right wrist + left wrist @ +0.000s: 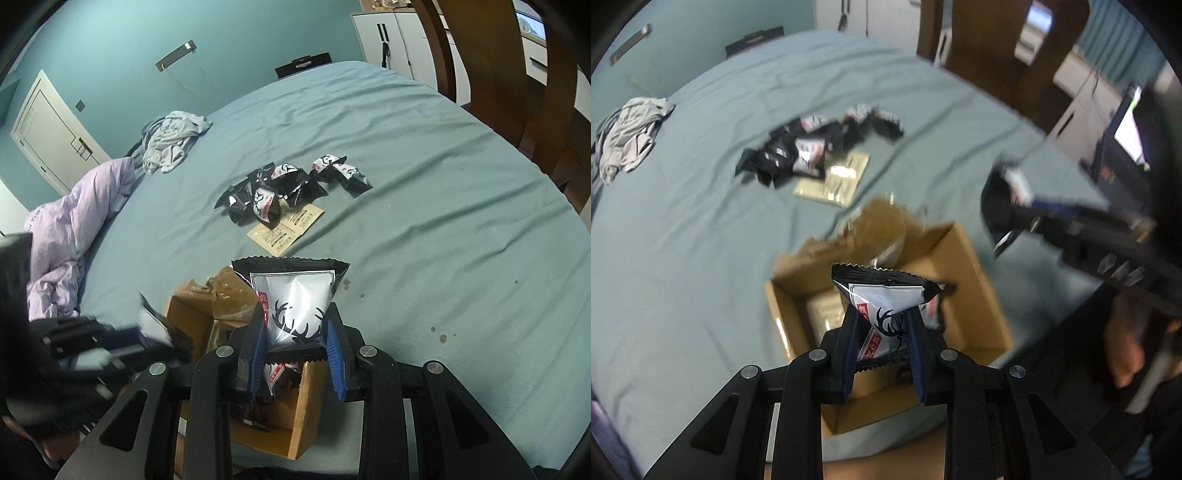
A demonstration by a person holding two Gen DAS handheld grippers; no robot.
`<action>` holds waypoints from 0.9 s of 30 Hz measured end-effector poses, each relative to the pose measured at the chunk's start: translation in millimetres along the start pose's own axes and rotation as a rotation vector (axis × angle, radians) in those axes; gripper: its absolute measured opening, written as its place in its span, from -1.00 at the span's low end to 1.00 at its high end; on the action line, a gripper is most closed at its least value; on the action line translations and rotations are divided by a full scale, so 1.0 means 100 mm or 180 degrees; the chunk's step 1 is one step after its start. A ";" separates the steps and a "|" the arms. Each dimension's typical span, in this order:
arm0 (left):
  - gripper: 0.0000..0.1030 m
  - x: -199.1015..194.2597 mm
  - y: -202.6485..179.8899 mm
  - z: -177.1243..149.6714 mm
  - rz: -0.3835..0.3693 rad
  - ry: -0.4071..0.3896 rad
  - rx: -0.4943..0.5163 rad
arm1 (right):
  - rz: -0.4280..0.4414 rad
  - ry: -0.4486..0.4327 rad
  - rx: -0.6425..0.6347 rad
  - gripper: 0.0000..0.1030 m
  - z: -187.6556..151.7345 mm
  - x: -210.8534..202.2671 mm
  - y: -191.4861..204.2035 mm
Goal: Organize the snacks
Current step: 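Carry both packets into the box and open the left then right gripper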
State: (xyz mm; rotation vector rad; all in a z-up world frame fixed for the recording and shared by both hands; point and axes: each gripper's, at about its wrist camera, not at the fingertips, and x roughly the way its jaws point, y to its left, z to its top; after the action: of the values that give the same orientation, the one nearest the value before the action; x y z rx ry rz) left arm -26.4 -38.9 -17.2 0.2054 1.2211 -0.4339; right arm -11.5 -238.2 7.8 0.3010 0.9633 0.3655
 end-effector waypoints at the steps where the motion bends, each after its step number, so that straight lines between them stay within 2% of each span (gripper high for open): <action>1: -0.54 0.07 -0.03 -0.02 0.0062 0.0063 0.0030 | 0.0007 0.0002 -0.0004 -0.46 0.00 0.00 0.00; 3: -0.54 0.18 -0.08 -0.05 0.0109 0.0171 0.0089 | 0.0010 0.0000 -0.0016 -0.46 0.01 0.00 0.01; 6: -0.54 0.22 -0.14 -0.07 0.0173 0.0174 0.0152 | 0.0009 0.0007 -0.0037 -0.46 0.00 0.01 0.01; 10: -0.52 0.31 -0.16 -0.07 0.0395 0.0239 0.0202 | 0.0004 -0.0003 -0.0095 -0.46 -0.01 0.01 0.04; 13: -0.49 0.31 -0.13 -0.07 0.0372 0.0278 0.0160 | -0.0014 0.0015 -0.0143 -0.46 -0.02 0.02 0.06; 14: -0.37 0.29 -0.13 -0.07 0.0381 0.0258 0.0158 | -0.0021 0.0017 -0.0159 -0.46 -0.03 0.02 0.07; 15: -0.09 0.26 -0.12 -0.06 0.0399 0.0211 0.0150 | -0.0023 0.0018 -0.0173 -0.46 -0.02 0.02 0.08; 17: 0.28 0.20 -0.10 -0.04 0.0416 0.0095 0.0106 | -0.0023 0.0025 -0.0191 -0.46 -0.03 0.03 0.09; 21: 0.38 0.02 -0.01 0.02 0.0601 -0.0186 0.0017 | -0.0042 0.0060 -0.0248 -0.46 -0.03 0.05 0.12; 24: 0.42 -0.06 0.08 0.03 0.0750 -0.0311 -0.0049 | -0.0179 -0.0113 -0.0406 -0.46 -0.07 -0.04 0.22; 27: 0.42 -0.12 0.18 0.04 0.0917 -0.0412 -0.0158 | -0.0149 -0.0081 -0.0578 -0.46 -0.15 -0.03 0.33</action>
State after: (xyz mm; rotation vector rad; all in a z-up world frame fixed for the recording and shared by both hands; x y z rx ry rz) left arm -19.1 -21.7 -5.9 0.3016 1.0547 -0.1636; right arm -31.0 -208.6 15.4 0.1175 0.9038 0.4024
